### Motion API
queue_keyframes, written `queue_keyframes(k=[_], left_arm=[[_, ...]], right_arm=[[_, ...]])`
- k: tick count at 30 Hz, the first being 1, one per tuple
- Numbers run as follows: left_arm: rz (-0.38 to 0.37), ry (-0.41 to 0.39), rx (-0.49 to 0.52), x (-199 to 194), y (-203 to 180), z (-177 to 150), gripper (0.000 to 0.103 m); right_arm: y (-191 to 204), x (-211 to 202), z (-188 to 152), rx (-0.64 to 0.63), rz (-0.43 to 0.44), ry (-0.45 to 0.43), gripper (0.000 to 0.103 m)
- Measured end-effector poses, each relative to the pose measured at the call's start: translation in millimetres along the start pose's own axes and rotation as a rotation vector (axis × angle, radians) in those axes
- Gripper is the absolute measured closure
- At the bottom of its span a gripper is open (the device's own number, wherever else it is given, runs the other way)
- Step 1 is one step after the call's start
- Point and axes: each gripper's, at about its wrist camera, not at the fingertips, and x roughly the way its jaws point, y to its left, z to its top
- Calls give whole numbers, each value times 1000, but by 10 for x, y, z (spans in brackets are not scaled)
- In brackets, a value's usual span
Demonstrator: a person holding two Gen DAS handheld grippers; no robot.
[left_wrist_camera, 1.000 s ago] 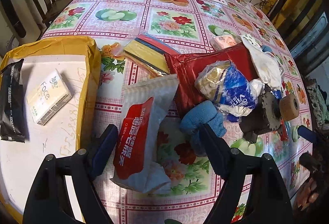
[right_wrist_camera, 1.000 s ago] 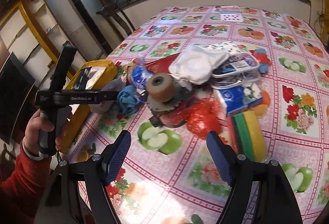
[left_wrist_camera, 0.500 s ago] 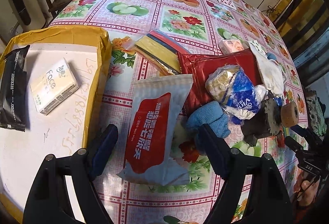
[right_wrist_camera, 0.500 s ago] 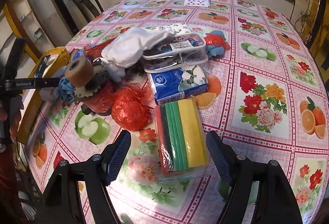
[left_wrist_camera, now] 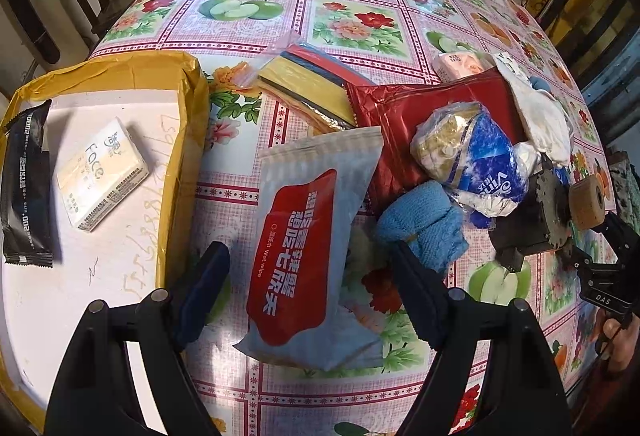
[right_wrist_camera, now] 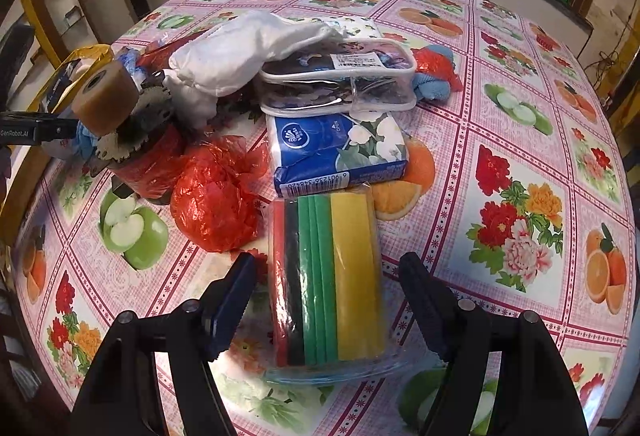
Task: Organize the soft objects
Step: 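Grasp white-red wipes pack with left gripper while right grasps green-yellow sponge pack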
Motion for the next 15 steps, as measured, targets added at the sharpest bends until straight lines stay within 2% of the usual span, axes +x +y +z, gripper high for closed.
queue_keyframes(k=[2,3,4,7,15], left_arm=[[-5,-1,9,-8,-13,1,30],[-4,8,13,0,-20,2,45],[2,16,16,10,-25,-1,53],[44,4,33,13,-50,-15,58],[71,-43,30,-65,-19,-113,65]], right_arm=[[-28,-31,-1,21,-8,-10,50],[-34,-41,-3,21,-18,-13,55],[-32,-45,-9,22,-22,-13,57],[7,-64,-23,17,-33,-19,59],[110,-157,-184,65,-30,-59,62]])
